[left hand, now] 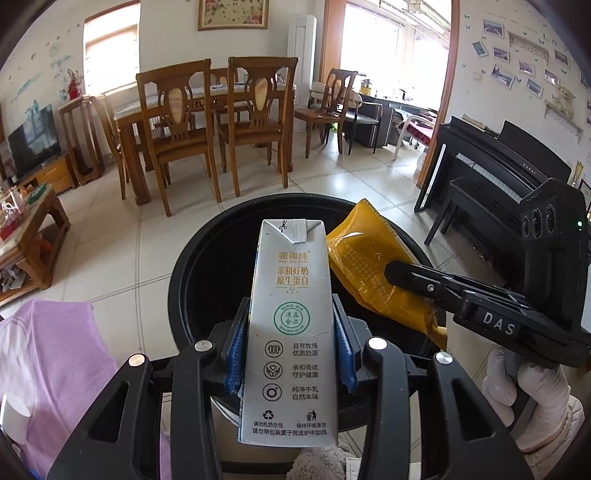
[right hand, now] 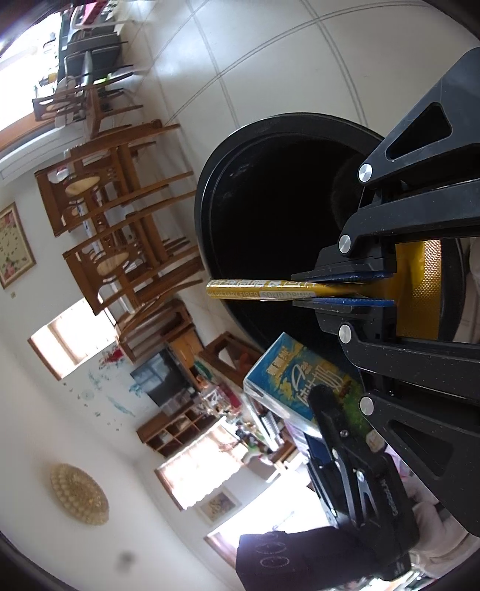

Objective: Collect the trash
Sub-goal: 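Move both items over the black bin and open both tools to release, then grasp the red Wangzai milk box with left tool while right tool grasps white paper roll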

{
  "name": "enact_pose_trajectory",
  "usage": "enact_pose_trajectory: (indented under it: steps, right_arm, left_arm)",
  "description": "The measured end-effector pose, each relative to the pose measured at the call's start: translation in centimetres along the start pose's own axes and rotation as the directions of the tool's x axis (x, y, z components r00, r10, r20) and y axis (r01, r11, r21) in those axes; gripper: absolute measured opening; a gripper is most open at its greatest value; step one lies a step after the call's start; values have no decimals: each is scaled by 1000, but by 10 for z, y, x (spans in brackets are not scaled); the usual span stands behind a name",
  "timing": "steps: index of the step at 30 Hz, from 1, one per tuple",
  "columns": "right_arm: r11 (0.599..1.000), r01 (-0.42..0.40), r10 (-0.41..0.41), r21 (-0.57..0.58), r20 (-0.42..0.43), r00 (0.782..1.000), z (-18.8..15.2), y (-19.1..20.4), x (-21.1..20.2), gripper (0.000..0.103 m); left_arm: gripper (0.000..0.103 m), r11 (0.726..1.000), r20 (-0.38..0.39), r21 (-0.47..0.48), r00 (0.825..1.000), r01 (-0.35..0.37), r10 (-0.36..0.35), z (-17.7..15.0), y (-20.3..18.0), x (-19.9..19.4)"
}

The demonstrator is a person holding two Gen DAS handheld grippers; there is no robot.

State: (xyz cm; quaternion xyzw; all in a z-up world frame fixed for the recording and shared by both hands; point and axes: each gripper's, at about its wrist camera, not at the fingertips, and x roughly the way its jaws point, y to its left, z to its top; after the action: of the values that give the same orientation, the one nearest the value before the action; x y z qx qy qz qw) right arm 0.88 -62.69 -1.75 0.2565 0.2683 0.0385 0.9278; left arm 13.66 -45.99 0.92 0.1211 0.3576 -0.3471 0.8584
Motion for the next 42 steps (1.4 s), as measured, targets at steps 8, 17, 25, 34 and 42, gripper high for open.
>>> enact_pose_trajectory:
  steps: [8, 17, 25, 34, 42]
  right_arm:
    - [1000, 14, -15, 15, 6, 1000, -4, 0, 0, 9]
    - [1000, -6, 4, 30, 50, 999, -7, 10, -17, 61]
    - [999, -32, 34, -27, 98, 995, -8, 51, -34, 71]
    - [989, -88, 95, -120, 57, 994, -14, 127, -11, 76]
    - [961, -170, 169, -216, -25, 985, -30, 215, 28, 88]
  left_arm:
    - [48, 999, -9, 21, 1000, -24, 25, -1, -10, 3]
    - [86, 992, 110, 54, 988, -110, 104, -2, -16, -37]
    - [98, 981, 241, 65, 957, -184, 164, -12, -14, -100]
    - [98, 969, 317, -21, 918, -244, 238, -34, 30, -161]
    - [98, 938, 287, -150, 894, -312, 344, -73, 93, -192]
